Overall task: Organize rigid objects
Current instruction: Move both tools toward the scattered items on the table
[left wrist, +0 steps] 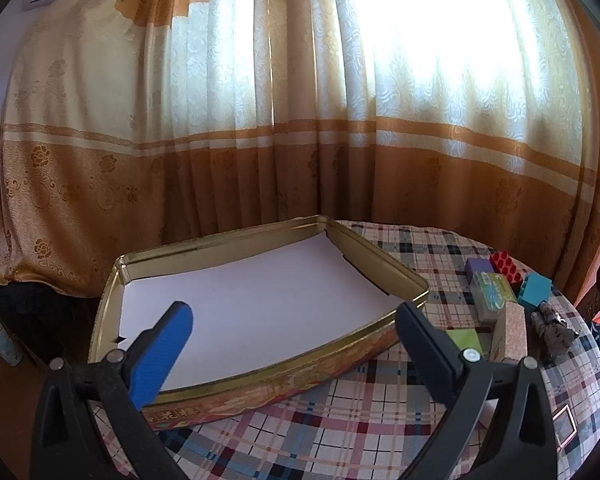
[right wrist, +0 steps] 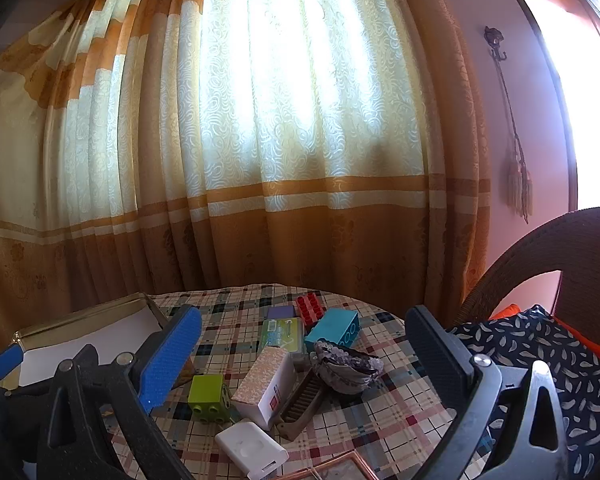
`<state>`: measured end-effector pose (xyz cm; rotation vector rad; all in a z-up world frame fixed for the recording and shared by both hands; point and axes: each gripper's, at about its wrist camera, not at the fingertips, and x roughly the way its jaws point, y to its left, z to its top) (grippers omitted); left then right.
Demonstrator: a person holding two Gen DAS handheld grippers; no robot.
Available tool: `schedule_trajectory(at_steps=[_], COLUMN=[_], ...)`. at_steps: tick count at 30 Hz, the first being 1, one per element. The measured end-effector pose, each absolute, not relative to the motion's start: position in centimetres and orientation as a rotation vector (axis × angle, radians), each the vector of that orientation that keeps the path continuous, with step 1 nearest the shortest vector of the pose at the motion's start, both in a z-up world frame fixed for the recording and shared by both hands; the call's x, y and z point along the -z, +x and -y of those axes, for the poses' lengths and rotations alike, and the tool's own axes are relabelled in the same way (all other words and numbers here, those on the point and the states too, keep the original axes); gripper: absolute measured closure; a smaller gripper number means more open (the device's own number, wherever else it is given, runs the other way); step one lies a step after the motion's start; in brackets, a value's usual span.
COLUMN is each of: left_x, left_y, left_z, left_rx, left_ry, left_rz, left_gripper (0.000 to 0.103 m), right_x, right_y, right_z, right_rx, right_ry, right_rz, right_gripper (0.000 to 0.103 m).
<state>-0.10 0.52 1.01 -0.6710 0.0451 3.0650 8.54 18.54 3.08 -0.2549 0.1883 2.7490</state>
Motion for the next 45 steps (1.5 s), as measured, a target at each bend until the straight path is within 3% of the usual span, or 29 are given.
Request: schedule_trajectory(at_steps=[23, 39, 45], left_x=[-1.2, -0.6, -0.1], left_y=[1.1, 2.0, 1.8], left_z=[-1.5, -3.1, -3.5], left_rx=[-3.043, -2.861, -2.807], left_ry=[-0.641, -0.758, -0.818], left_rz=[-0.113, -0.141, -0.154], left_gripper=[0.0, 0.0, 0.0], right_x=[-3.1, 1.2, 2.6], right_y=[10.0, 9.7, 7.8], right_z=[-20.7, -22.5, -20.5], right_rx=[-2.71, -2.821, -2.803], right_ry=[-0.34, -0.906, -1.138], right_rz=[-0.27, -0.234, -0.065], right_gripper=[0.001, 0.001, 0.001])
